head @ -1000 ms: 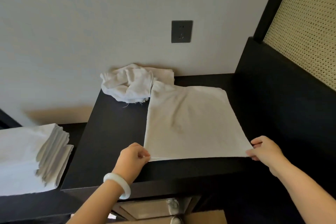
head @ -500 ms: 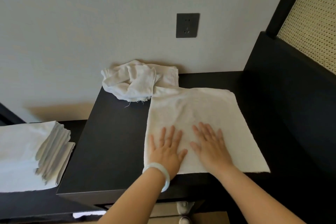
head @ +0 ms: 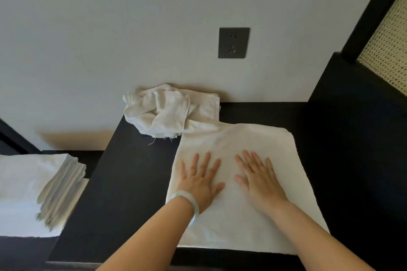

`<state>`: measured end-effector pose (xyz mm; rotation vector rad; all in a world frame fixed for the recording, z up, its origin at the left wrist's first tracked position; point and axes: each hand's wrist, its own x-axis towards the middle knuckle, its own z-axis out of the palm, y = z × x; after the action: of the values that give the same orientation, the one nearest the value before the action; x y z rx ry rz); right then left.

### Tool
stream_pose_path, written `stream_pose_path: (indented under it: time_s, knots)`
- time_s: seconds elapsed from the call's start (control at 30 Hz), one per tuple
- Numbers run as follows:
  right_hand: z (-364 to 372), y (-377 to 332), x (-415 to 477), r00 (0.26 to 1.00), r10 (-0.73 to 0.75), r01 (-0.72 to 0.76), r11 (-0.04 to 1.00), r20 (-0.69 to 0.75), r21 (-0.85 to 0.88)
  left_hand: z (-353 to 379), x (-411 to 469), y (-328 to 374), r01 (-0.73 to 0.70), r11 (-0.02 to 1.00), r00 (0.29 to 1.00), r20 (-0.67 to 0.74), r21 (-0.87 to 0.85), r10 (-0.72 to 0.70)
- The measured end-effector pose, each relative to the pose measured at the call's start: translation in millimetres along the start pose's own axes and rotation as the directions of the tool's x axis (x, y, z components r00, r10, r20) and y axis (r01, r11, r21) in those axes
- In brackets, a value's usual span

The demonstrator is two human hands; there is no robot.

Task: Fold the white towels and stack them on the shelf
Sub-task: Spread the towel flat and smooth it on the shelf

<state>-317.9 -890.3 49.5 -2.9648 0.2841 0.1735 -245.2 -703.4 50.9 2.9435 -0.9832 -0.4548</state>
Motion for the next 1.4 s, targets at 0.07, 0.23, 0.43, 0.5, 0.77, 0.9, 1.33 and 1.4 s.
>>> stream_pose_path:
  time_s: [0.07,0.23,0.43,0.5,0.77,0.9,1.33,1.4]
  knots:
    - [4.9,8.9,-13.8,1.0,-0.002,0.002,1.0,-0.016,0.006,3.1,-11.8,-5.8,0.026,0.999,1.0,0.015,0.025,-0.026]
    - [-4.1,1.3,-65.6,0.996,-0.084,0.085,0.996,0.017,-0.029,15.5,-75.6,9.3,-0.022,0.997,1.0,-0.012,0.078,0.022]
    - [-2.9,0.5,-9.4,0.991,-0.128,0.131,0.989,-0.039,0.072,-4.9,-21.4,8.4,0.005,0.999,0.997,-0.081,0.045,-0.001]
    - [-1.3,8.3,13.1,0.985,-0.172,0.172,0.984,-0.015,0.04,-9.9,4.7,0.4,0.031,0.999,0.998,-0.061,0.035,-0.029]
    - [-22.6,109.3,42.9,0.921,0.075,0.026,0.967,-0.381,0.252,-21.6,26.4,-38.4,0.13,0.987,0.953,-0.263,-0.094,-0.15]
    - [-46.2,130.0,87.4,0.929,0.321,-0.231,0.894,-0.186,0.385,-53.0,55.1,-48.4,0.304,0.931,0.903,-0.251,-0.2,-0.349]
    - [-58.2,130.9,110.4,0.957,0.023,-0.099,0.962,0.288,0.255,-67.6,62.8,-70.1,0.292,0.531,0.842,-0.049,-0.796,-0.537]
    - [-67.4,130.4,110.0,0.929,0.001,-0.107,0.959,0.37,0.264,-67.2,62.1,-70.3,0.255,0.476,0.83,-0.062,-0.841,-0.555]
